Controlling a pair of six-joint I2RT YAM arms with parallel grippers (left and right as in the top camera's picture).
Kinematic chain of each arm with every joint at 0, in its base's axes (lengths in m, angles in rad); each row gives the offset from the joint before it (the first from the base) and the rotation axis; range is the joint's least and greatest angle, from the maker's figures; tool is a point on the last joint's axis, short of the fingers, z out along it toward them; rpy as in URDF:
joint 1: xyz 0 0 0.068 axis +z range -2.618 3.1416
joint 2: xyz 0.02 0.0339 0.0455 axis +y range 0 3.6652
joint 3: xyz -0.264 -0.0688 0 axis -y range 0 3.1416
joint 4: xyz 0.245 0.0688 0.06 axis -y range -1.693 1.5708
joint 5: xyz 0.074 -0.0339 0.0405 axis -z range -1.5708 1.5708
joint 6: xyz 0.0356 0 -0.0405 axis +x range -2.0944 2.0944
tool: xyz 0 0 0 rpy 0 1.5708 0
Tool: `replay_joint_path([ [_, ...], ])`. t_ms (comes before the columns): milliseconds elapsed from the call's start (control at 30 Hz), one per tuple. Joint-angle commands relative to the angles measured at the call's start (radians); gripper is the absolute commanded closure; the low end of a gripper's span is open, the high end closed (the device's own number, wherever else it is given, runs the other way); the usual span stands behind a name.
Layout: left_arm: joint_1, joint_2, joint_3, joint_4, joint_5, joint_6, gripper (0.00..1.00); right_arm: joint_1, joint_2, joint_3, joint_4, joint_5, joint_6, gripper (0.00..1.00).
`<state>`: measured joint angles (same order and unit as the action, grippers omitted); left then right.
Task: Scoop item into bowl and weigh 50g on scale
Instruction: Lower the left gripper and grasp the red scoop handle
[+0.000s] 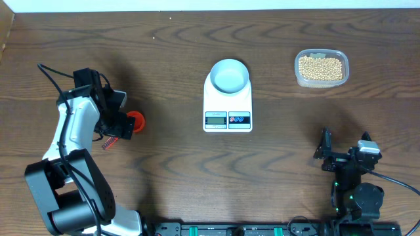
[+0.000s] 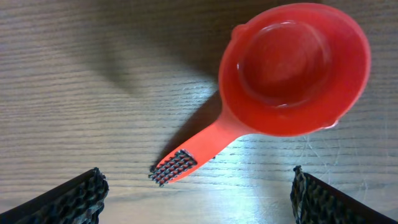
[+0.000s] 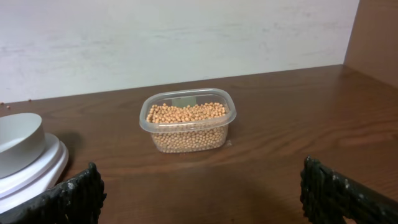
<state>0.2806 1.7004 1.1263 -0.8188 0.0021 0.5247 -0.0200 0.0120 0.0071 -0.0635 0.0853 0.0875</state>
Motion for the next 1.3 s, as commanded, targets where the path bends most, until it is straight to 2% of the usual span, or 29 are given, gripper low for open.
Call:
replay_joint_path([
  [0, 0.002, 0.034, -0.004, -0.002, 0.039, 0.014, 0.04, 0.009, -0.007, -0.002, -0.004, 0.002, 0.008, 0.01],
  [367, 0.002, 0.105, -0.004, 0.028, 0.005, 0.014, 0.1, 0.009, -0.007, -0.002, -0.004, 0.002, 0.008, 0.01],
  [567, 0.002, 0.113, -0.008, 0.052, -0.012, 0.013, 0.22, 0.009, -0.007, -0.002, -0.004, 0.002, 0.008, 0.01],
  [700, -0.002, 0.134, -0.01, 0.058, -0.006, 0.001, 0.27, 0.009, -0.007, -0.002, -0.004, 0.002, 0.008, 0.01],
  [800, -0.011, 0.155, -0.01, 0.065, -0.006, -0.001, 0.37, 0.009, -0.007, -0.002, -0.004, 0.002, 0.008, 0.01],
  [900, -0.019, 0.173, -0.01, 0.075, -0.006, -0.006, 0.41, 0.009, -0.007, -0.002, -0.004, 0.002, 0.008, 0.01],
  [1000, -0.02, 0.182, -0.01, 0.085, -0.006, -0.015, 0.51, 0.009, -0.007, -0.002, -0.004, 0.002, 0.008, 0.01],
  [1267, -0.02, 0.182, -0.01, 0.124, -0.006, -0.04, 0.6, 0.009, -0.007, -0.002, -0.004, 0.002, 0.008, 0.01],
])
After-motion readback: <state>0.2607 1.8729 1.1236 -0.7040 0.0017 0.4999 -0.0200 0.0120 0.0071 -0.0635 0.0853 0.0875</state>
